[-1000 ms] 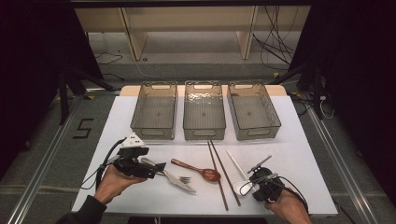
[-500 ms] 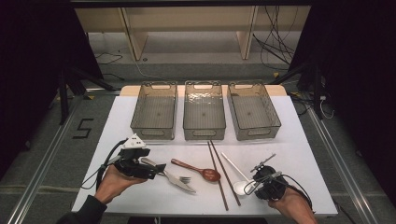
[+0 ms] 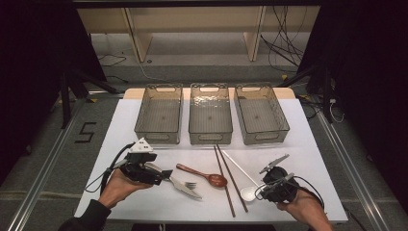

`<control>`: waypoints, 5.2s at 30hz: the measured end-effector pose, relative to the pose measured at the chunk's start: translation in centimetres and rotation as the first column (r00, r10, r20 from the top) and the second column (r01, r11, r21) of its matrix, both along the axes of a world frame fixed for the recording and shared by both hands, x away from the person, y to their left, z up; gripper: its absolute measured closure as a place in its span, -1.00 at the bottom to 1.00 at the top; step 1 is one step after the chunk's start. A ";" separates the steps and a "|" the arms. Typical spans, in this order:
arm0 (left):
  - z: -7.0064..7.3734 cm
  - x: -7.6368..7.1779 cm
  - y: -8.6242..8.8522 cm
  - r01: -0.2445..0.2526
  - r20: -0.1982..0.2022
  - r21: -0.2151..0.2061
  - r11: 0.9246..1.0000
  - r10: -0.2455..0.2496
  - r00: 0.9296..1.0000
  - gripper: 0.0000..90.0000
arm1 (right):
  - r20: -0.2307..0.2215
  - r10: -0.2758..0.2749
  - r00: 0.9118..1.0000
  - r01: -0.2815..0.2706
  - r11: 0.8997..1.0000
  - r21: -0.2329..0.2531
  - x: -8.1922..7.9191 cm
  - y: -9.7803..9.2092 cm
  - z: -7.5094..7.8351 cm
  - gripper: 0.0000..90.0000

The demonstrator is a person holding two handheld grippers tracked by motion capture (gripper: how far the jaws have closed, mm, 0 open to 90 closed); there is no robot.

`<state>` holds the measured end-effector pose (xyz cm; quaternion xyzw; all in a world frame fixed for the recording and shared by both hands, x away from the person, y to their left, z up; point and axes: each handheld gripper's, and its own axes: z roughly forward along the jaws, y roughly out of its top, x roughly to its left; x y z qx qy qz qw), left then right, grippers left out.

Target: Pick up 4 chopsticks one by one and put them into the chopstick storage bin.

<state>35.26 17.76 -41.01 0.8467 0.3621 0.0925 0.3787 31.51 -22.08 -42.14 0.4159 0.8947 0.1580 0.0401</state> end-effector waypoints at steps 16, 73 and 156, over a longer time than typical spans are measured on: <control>1.0 0.1 -3.6 0.249 -0.040 0.153 0.956 -0.246 0.969 -0.65 | 0.018 0.275 0.961 -0.274 0.961 -0.045 -0.9 6.2 1.1 0.93; -1.0 -1.9 -9.0 0.739 -0.298 0.256 0.623 -0.677 0.673 0.84 | 0.088 0.542 0.836 -0.539 0.840 -0.058 -2.5 8.4 1.9 0.62; 2.2 17.7 4.8 -0.314 -0.098 0.184 0.931 0.335 0.937 0.84 | 0.128 0.069 0.989 -0.086 0.988 0.131 0.2 4.1 1.8 -0.39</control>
